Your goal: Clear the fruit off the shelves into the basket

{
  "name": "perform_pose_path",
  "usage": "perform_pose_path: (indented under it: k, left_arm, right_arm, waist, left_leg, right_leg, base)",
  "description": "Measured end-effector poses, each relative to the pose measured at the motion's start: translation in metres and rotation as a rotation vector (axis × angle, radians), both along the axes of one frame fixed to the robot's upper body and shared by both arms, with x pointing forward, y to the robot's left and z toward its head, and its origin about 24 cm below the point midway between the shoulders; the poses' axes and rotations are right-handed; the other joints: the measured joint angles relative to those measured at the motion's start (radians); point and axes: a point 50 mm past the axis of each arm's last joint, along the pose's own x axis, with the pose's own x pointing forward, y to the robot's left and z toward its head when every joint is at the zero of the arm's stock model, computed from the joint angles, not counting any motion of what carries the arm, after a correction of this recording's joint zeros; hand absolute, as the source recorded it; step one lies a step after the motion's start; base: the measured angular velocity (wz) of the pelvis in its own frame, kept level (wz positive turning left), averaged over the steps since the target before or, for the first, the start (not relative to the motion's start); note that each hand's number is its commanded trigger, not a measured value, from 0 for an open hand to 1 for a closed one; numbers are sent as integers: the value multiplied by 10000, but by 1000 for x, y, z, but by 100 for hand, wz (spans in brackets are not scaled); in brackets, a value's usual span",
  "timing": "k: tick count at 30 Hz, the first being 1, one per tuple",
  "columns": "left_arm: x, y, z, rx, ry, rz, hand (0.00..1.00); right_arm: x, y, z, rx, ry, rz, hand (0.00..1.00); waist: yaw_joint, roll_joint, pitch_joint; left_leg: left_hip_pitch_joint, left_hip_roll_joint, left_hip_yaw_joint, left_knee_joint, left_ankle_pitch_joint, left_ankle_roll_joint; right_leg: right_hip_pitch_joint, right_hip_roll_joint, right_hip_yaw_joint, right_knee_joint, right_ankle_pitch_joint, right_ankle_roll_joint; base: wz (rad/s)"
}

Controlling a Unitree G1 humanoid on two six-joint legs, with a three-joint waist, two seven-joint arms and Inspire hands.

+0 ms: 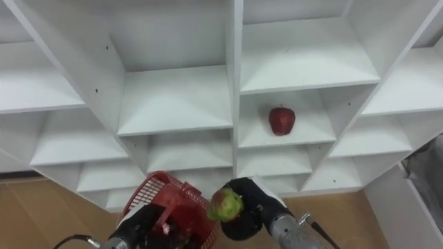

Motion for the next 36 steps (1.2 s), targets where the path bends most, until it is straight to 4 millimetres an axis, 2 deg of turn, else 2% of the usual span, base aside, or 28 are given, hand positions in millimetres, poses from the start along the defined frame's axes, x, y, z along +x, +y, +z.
perform_pose_path:
  k: [4, 13, 17, 25, 31, 32, 34, 35, 36]
  left_arm:
    - [0, -2, 0, -58, -18, -84, 100]
    - [10, -10, 9, -366, -644, -362, 100]
    - [16, -12, 13, -498, -924, -468, 100]
    - [19, -17, 17, -684, -1165, -586, 100]
    - [20, -19, 18, -855, -1135, -606, 100]
    - [21, -20, 18, -902, -1122, -676, 100]
    - [21, -20, 18, -960, -1094, -756, 100]
    - [21, -21, 18, -983, -1083, -789, 100]
    - [21, -21, 18, -996, -1082, -803, 100]
  right_arm:
    - [7, 0, -4, -145, 55, -255, 100]
    - [10, 6, -7, -68, 16, -447, 100]
    - [7, 8, -13, -40, 320, -505, 100]
    - [2, 12, -19, -53, 685, -358, 100]
    - [5, 12, -18, -50, 613, -339, 100]
    - [6, 13, -17, -49, 570, -329, 95]
    - [8, 13, -16, -49, 531, -318, 65]
    - [8, 13, -16, -48, 510, -314, 29]
    - [9, 13, -16, -48, 498, -312, 0]
  waist:
    - [-127, 1, -1]
    - [-102, -4, 4]
    - [-104, -45, 31]
    - [-97, -39, 29]
    - [-70, -9, 38]
    - [-69, 6, 46]
    - [-68, 24, 47]
    - [-79, 37, 45]
    - [-79, 43, 46]
  left_leg:
    - [-167, 6, -7, 75, -3, 1]
    - [-384, -7, -46, 160, -3, 3]
    - [-401, -17, -59, 184, -3, 4]
    - [-477, -8, -82, 239, -4, 4]
    - [-489, -9, -107, 238, -4, 4]
    - [-495, -8, -126, 238, -4, 4]
    - [-499, -7, -142, 237, -4, 4]
    - [-513, -6, -156, 237, -4, 3]
    - [-525, -6, -165, 237, -4, 3]
  right_leg:
    - [-119, 3, -3, -14, -2, -2]
    - [-362, -63, -26, 110, -38, -6]
    - [-406, -75, -93, 118, -89, -7]
    - [-462, -75, -113, 133, -89, -22]
    - [-461, -74, -111, 132, -89, -22]
    - [-454, -74, -118, 134, -89, -23]
    - [-451, -74, -125, 134, -88, -24]
    - [-443, -72, -145, 131, -88, -24]
    - [-430, -70, -159, 127, -88, -24]
  base:
    - [1]
    - [0]
    - [2]
    - [1]
    - [0]
    - [4]
    - [2]
    - [4]
    - [5]
